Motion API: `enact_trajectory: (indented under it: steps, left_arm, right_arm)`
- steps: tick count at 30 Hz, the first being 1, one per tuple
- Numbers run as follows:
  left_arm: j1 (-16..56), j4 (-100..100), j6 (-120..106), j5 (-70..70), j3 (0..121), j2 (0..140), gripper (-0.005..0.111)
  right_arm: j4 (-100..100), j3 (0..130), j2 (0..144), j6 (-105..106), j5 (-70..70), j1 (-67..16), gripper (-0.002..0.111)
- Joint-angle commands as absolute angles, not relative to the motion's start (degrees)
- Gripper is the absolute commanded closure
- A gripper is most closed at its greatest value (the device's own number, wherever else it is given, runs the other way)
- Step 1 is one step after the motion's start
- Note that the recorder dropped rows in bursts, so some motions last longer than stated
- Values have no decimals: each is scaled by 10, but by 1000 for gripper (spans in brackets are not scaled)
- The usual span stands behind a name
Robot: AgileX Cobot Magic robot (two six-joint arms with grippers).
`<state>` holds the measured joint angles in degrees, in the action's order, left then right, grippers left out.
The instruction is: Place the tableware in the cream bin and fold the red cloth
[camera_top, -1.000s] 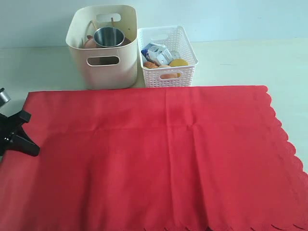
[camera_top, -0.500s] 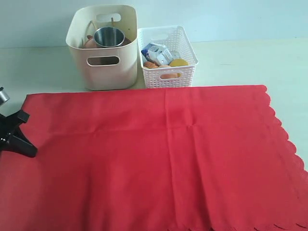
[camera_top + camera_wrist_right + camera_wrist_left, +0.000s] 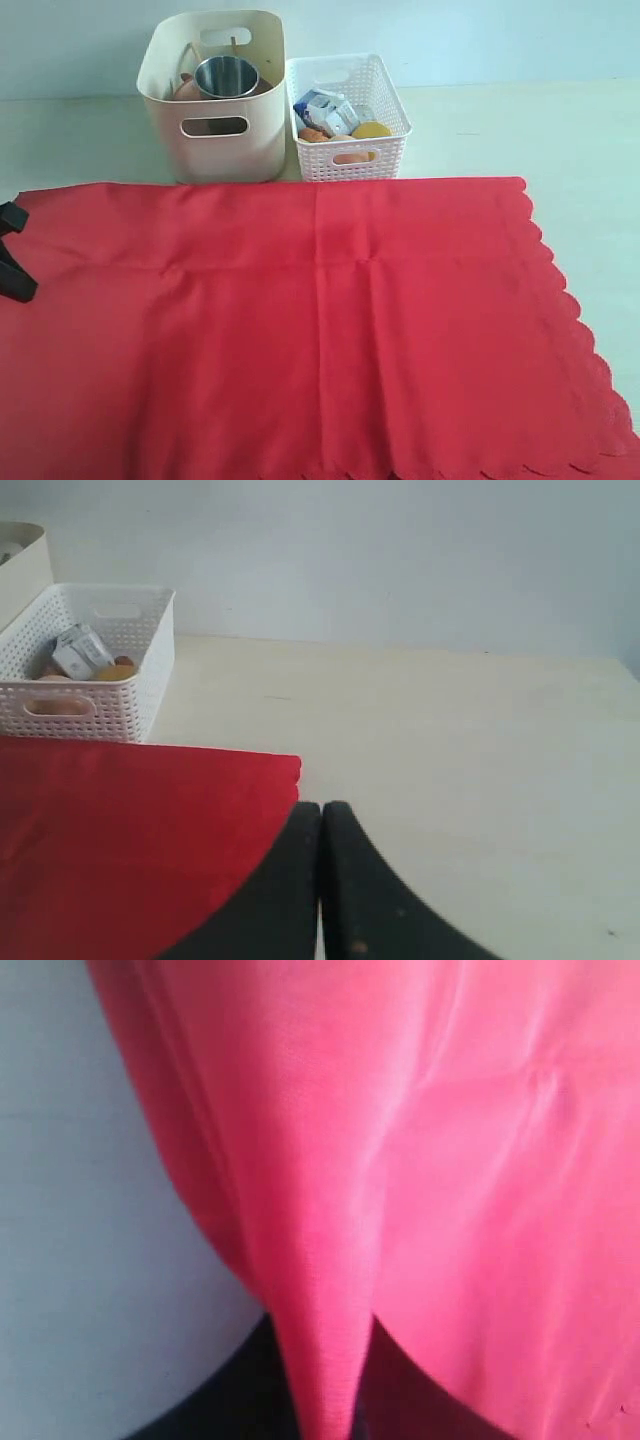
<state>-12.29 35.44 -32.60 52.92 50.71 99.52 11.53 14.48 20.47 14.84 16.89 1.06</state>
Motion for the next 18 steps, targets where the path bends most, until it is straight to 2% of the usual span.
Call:
enact_trajectory:
  steps: [1,9,18]
  left_arm:
    - [-120,351,-319,522,506,954,107]
    - [-120,352,-316,538,537,905,107]
    - [-120,364,-312,602,587,899,107]
  right_arm:
    - [103,194,268,150,152,13,108]
    - [103,285,375,150,77,13,108]
    - [103,293,381,150,59,13,108]
